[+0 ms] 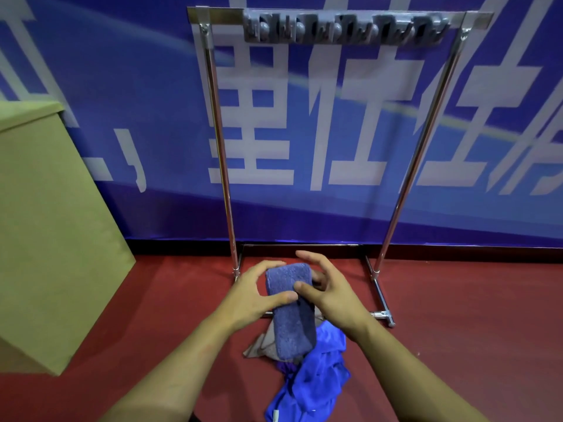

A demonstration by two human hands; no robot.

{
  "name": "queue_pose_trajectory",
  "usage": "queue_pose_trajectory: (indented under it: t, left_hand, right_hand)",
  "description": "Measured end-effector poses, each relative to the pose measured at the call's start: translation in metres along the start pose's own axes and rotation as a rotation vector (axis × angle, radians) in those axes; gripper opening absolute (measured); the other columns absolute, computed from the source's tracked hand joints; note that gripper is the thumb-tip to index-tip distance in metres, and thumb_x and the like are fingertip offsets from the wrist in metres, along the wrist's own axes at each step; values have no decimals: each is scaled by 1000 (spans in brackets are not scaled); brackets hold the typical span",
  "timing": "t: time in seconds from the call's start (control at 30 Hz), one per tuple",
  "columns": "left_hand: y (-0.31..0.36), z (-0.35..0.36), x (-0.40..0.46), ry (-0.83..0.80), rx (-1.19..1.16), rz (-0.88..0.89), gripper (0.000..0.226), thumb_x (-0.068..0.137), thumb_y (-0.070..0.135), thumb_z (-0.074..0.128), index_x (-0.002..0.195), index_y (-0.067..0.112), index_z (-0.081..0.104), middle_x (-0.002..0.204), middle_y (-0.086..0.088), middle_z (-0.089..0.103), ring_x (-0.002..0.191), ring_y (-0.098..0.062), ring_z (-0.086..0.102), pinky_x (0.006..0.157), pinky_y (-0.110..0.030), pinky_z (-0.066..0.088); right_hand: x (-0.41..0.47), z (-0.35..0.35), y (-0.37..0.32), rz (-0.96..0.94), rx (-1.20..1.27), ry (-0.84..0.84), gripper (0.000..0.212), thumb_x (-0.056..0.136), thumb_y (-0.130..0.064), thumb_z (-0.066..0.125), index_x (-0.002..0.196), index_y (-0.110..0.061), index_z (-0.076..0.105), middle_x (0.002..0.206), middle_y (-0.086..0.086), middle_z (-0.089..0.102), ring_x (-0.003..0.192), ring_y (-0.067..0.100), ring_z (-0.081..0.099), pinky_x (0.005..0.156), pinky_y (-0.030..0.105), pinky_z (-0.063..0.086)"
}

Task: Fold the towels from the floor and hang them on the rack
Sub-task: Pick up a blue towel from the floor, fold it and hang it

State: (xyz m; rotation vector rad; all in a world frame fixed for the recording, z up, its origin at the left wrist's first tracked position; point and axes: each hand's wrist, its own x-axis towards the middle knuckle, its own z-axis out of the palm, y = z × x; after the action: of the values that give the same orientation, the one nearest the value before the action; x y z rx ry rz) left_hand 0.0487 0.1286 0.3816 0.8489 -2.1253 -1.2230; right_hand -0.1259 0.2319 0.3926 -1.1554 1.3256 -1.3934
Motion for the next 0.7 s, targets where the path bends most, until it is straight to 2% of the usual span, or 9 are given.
queue_pose_trajectory:
  t: [0.07, 0.13, 0.2, 0.3, 0.4, 0.47, 0.57, 0.63, 0.7]
  left_hand:
    - [2, 3, 0, -17, -74, -26, 62, 67, 51, 88, 120, 28, 65, 115, 10, 73, 110, -6, 67, 96, -31, 52]
    - [7, 4, 0, 5, -150, -43, 49, 70, 35, 91, 112, 26, 68, 105, 11, 76, 98, -2, 68, 86, -22, 53]
    - [11, 5, 0, 26, -231, -61, 43, 69, 34, 90, 105, 23, 70, 96, 15, 77, 90, 1, 68, 80, -18, 52]
    - [13, 8, 0, 48, -273, -95, 37, 71, 40, 84, 102, 23, 72, 95, 16, 77, 89, 0, 68, 83, -25, 54]
    - [11, 11, 1, 79, -298, -124, 41, 72, 46, 80, 106, 24, 72, 101, 11, 78, 95, -6, 69, 90, -35, 55]
    - [11, 14, 1, 95, -333, -142, 32, 82, 35, 80, 109, 21, 71, 106, 5, 78, 99, -11, 71, 94, -40, 56]
    - [12, 18, 1, 131, -452, -208, 22, 92, 21, 71, 113, 13, 69, 108, -5, 78, 102, -21, 72, 96, -46, 56]
    - [13, 22, 2, 154, -467, -218, 24, 94, 25, 69, 114, 13, 68, 108, -7, 77, 102, -23, 72, 95, -46, 56]
    - [13, 27, 5, 189, -409, -211, 24, 95, 32, 67, 112, 15, 69, 106, -5, 77, 100, -21, 72, 92, -42, 56]
  right_hand:
    - [-2, 1, -7, -4, 105, -28, 59, 93, 9, 61, 141, -20, 46, 119, 22, 70, 108, 28, 68, 97, 46, 55]
    - [-2, 2, -11, -8, 169, -37, 61, 91, 11, 63, 141, -19, 46, 119, 24, 70, 107, 29, 69, 96, 45, 55]
    - [-1, 3, -14, -20, 185, 27, 60, 87, 9, 69, 137, -18, 51, 113, 24, 72, 105, 31, 70, 91, 43, 57]
    - [3, 3, -15, -42, 191, 154, 57, 80, 7, 76, 130, -13, 57, 102, 22, 75, 92, 25, 72, 83, 35, 58]
    - [7, 4, -10, -70, 149, 239, 53, 77, 3, 81, 125, -10, 60, 93, 13, 73, 83, 18, 69, 78, 29, 56]
    - [9, 4, -3, -87, 52, 318, 49, 77, -5, 83, 120, -13, 63, 94, 5, 70, 85, 13, 67, 78, 24, 55]
    - [8, 9, 2, -40, -23, 277, 32, 88, -24, 74, 118, -15, 66, 110, -1, 72, 100, 9, 68, 83, 23, 54]
    - [8, 15, 4, 5, -65, 221, 20, 96, -28, 64, 109, -14, 69, 103, -2, 75, 92, 3, 67, 81, 22, 53]
    - [8, 18, 6, 10, -201, 267, 17, 100, -33, 60, 97, -18, 69, 88, -4, 73, 77, 2, 62, 76, 30, 53]
